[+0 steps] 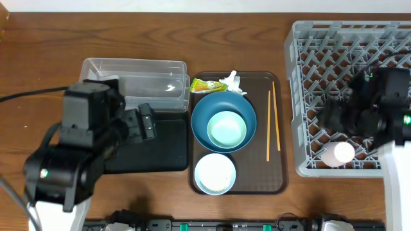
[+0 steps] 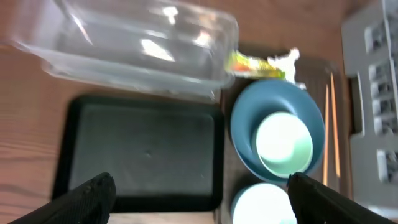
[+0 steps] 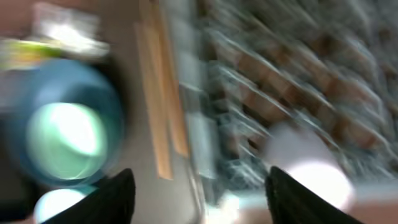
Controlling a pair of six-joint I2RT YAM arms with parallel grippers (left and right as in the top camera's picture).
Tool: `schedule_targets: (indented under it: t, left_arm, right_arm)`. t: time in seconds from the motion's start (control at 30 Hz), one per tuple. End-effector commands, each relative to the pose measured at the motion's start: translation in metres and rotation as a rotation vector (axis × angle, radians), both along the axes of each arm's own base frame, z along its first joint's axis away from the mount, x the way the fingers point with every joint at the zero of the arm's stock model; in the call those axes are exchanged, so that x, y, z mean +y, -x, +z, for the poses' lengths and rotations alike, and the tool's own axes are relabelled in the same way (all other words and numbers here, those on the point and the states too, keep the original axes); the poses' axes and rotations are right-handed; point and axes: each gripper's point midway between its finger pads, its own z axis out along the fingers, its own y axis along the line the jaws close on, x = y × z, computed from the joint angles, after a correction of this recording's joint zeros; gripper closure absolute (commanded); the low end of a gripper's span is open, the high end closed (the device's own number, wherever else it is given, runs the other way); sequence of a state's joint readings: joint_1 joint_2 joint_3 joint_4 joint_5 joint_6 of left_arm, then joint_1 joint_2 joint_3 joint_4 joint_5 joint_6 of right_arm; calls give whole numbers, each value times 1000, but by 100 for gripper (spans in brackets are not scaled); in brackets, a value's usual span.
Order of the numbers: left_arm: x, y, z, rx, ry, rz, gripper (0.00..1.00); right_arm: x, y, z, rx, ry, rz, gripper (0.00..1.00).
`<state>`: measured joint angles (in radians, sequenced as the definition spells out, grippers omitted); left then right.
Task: Sort waste into correct bins and load items into the dishwasher rack
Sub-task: 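Reach the right gripper into the blue bowl and grasp the mint-green bowl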
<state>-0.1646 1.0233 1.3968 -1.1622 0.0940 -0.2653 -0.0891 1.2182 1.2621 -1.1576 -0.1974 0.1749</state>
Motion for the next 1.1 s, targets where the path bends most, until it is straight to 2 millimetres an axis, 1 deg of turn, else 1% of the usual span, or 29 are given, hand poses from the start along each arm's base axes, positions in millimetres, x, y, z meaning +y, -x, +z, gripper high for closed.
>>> schedule_targets:
  t: [0.0,0.07,0.1,0.13,0.23,0.3,0.33,0.37,0.4,0.43,0.47,0.6,0.7,0.8,0.83,0.9,0.97,1.0,1.07]
  left_arm:
    - [16,1,7,-24,-46,76,9]
    - [16,1,6,-23,-47,75,9]
    - [16,1,6,-22,-47,75,9]
    - [16,1,6,-21,-48,75,10]
    - [16,0,5,-17,-49,75,9]
    - [16,0,4,-15,-49,75,9]
    - [16,0,4,-15,-49,75,9]
    - [16,0,4,-15,-49,75,8]
    - [16,0,4,-15,-49,75,8]
    - [16,0,4,-15,-49,75,2]
    - [16,0,4,-15,-49,75,2]
    - [16,0,4,-15,-49,75,2]
    - [16,0,4,-15,-49,75,1]
    - [16,0,4,-15,-49,75,1]
    - [16,0,4,-15,-49,75,1]
    - [16,0,4,-15,-49,75,1]
    - [16,0,4,-15,-49,75,1]
    - [16,0,4,-15,-49,75,1]
    - [16,0,4,-15,-49,75,1]
  right_arm:
    - [63,-4,29,-129,-118,227,40]
    - [90,-9,31,-162,-118,315,45]
    - [101,-11,28,-163,-108,345,46]
    - [112,-13,21,-148,-92,360,48]
    - [138,-18,-9,-71,-27,394,50]
    - [153,-21,-32,-10,0,407,52]
    - [163,-24,-47,26,4,418,53]
    - [168,-26,-56,44,6,422,54]
    - [173,-29,-69,69,12,424,55]
    - [176,-33,-79,86,22,417,57]
    - [177,-38,-91,106,36,398,58]
    - [181,-50,-124,155,52,391,60]
    - [193,-44,-146,207,39,472,61]
    - [195,-36,-168,269,68,487,64]
    - [196,-36,-173,278,71,490,67]
    - [199,-35,-180,289,73,496,80]
    - [201,-35,-182,288,74,500,96]
    - [202,-36,-182,284,72,494,99]
    - [203,-39,-178,265,68,492,99]
